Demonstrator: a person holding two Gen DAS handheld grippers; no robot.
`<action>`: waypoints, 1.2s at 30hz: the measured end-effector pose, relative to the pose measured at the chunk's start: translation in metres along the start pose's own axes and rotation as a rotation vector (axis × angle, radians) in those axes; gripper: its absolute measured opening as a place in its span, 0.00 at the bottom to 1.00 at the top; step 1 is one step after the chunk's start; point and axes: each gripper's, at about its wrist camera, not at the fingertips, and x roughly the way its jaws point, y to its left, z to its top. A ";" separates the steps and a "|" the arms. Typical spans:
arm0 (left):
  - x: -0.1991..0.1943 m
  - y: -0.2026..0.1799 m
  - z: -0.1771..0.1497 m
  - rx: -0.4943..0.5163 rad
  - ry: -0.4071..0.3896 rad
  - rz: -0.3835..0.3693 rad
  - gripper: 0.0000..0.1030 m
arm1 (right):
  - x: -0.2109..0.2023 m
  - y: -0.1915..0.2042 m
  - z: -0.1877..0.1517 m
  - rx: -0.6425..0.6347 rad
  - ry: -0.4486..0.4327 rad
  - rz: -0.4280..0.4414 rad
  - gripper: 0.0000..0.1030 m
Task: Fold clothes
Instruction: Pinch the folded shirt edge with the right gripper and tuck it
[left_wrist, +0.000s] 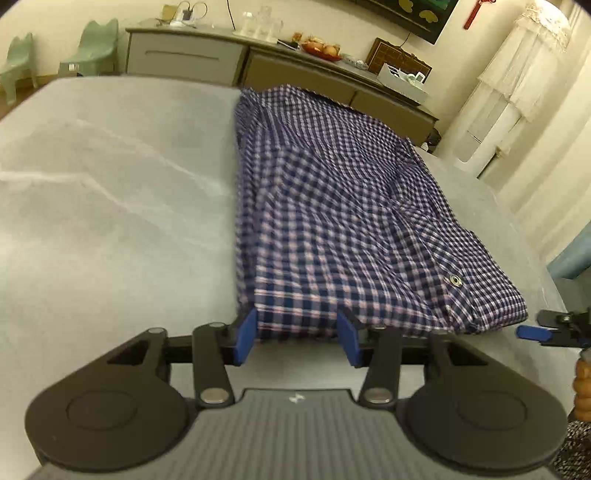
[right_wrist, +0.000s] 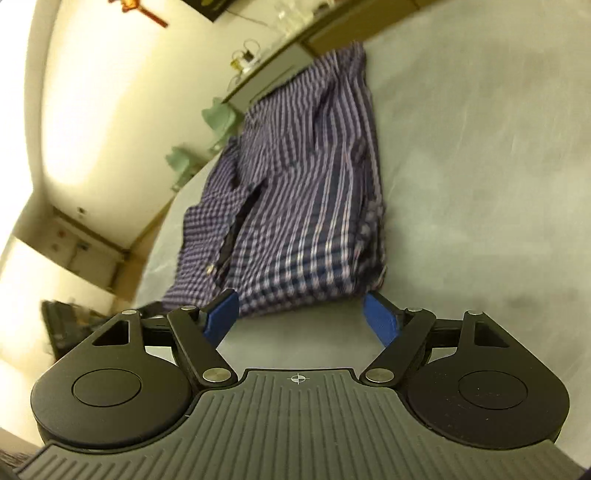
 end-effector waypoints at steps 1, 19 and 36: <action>0.004 -0.001 0.001 -0.022 0.001 -0.003 0.52 | 0.005 -0.003 -0.001 0.021 0.005 -0.002 0.77; 0.014 0.008 -0.005 -0.318 -0.091 0.018 0.18 | -0.001 0.005 -0.014 0.005 -0.240 -0.144 0.06; -0.012 0.014 -0.026 -0.409 -0.091 -0.128 0.63 | -0.012 0.018 -0.022 0.015 -0.240 -0.133 0.07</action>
